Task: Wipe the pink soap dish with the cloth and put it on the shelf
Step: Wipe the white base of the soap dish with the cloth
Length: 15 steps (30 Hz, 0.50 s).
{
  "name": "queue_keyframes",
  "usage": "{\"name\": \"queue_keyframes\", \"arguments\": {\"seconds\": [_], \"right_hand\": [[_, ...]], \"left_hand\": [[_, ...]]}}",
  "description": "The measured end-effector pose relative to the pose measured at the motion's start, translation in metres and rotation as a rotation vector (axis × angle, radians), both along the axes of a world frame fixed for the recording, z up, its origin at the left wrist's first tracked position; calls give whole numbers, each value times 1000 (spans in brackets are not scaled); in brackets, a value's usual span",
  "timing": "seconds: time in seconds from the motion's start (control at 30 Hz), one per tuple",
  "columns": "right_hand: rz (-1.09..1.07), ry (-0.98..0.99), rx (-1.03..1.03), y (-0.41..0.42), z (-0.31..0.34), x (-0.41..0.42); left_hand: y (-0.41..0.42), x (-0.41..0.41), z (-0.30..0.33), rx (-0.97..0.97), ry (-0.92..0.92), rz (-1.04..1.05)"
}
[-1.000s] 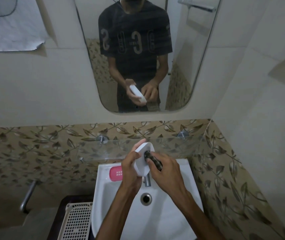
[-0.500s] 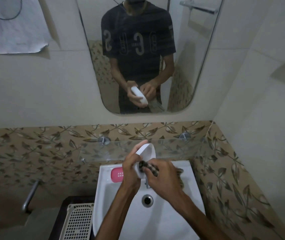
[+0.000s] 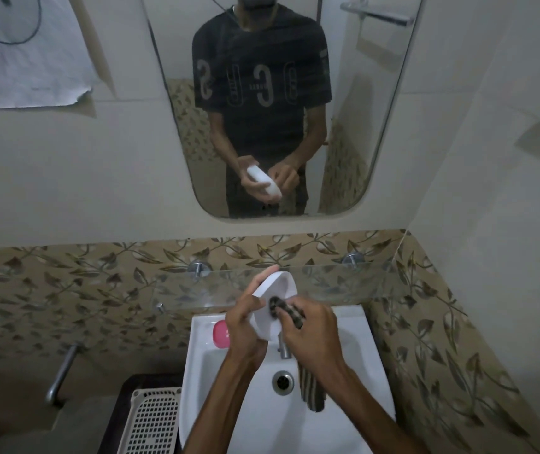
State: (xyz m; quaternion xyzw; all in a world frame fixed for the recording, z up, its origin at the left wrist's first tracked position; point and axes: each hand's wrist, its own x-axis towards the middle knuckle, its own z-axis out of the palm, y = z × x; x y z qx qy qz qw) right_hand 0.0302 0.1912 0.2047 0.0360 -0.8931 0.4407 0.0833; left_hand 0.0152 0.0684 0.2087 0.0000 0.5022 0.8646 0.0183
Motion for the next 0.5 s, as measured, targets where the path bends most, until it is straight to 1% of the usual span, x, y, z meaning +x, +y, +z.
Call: {"name": "queue_keyframes", "arguments": {"seconds": [0.07,0.1,0.17,0.23,0.27,0.37,0.4,0.5], "right_hand": [[136,-6,-36,-11,-4,16],[161,-11,-41,-12,-5,20],[67,-50,-53,-5,-6,8],[-41,-39,-19,1,-8,-1],[-40,-46,-24,0,-7,2],[127,-97,-104,-13,-7,18],[131,-112,-138,-13,-8,20],[23,-149,-209,-10,-12,18]], "left_hand": [[-2,-2,-2,-49,17,30],[-2,-3,-3,-97,33,47],[0,-3,-4,-170,63,76],[2,0,-6,-167,40,80],[2,0,-7,-179,37,88],[-3,-1,-10,-234,56,128],[-3,-2,-11,-271,76,132],[2,-3,-14,-348,116,156]]}}
